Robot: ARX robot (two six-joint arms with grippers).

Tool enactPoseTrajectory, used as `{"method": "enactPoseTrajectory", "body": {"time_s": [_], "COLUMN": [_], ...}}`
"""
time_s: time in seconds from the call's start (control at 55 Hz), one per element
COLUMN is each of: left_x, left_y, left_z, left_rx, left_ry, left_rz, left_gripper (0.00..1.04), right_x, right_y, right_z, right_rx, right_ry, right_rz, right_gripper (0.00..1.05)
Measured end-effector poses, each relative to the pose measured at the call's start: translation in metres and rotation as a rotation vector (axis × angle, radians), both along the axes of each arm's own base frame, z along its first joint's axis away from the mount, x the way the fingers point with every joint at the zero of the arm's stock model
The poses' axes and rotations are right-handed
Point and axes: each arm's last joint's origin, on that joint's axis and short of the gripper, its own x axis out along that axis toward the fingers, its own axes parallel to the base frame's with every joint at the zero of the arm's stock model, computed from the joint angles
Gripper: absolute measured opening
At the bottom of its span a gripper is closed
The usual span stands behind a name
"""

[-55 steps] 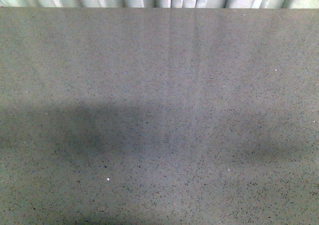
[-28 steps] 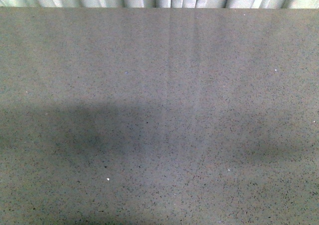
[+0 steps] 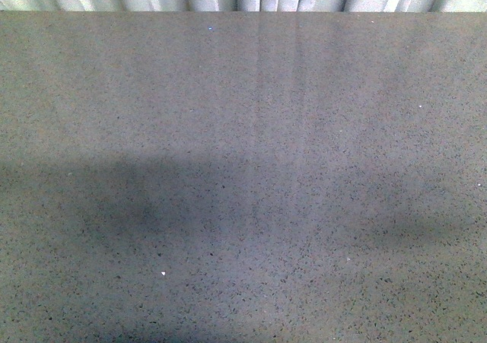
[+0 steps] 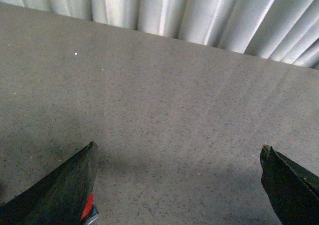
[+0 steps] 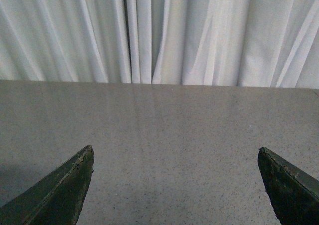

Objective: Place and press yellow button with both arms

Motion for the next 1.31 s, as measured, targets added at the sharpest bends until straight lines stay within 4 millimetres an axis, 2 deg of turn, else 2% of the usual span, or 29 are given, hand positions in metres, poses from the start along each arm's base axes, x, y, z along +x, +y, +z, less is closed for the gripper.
{"method": "enactPoseTrajectory", "body": {"time_s": [0.164, 0.364, 0.745, 0.982, 1.309], "left_x": [0.021, 0.034, 0.023, 0.017, 0.024], "left_y": [0.019, 0.035, 0.081, 0.109, 0.119], "left_z": [-0.018, -0.038, -0.061, -0.091, -0.105], "left_rx": [0.002, 0.007, 0.024, 0.036, 0.047], "left_ry": [0.044, 0.066, 0.089, 0.146, 0.168], "left_rz": [0.084, 0.146, 0.297, 0.385, 0.413], "left_gripper": [0.96, 0.96, 0.96, 0.96, 0.96], "right_x": [0.0, 0.0, 0.0, 0.0, 0.0], "right_y": [0.0, 0.0, 0.0, 0.0, 0.0], "right_z": [0.0, 0.0, 0.0, 0.0, 0.0], "right_rx": [0.0, 0.0, 0.0, 0.0, 0.0], "right_ry": [0.0, 0.0, 0.0, 0.0, 0.0], "right_rz": [0.0, 0.0, 0.0, 0.0, 0.0], "right_gripper": [0.96, 0.96, 0.96, 0.96, 0.96]}}
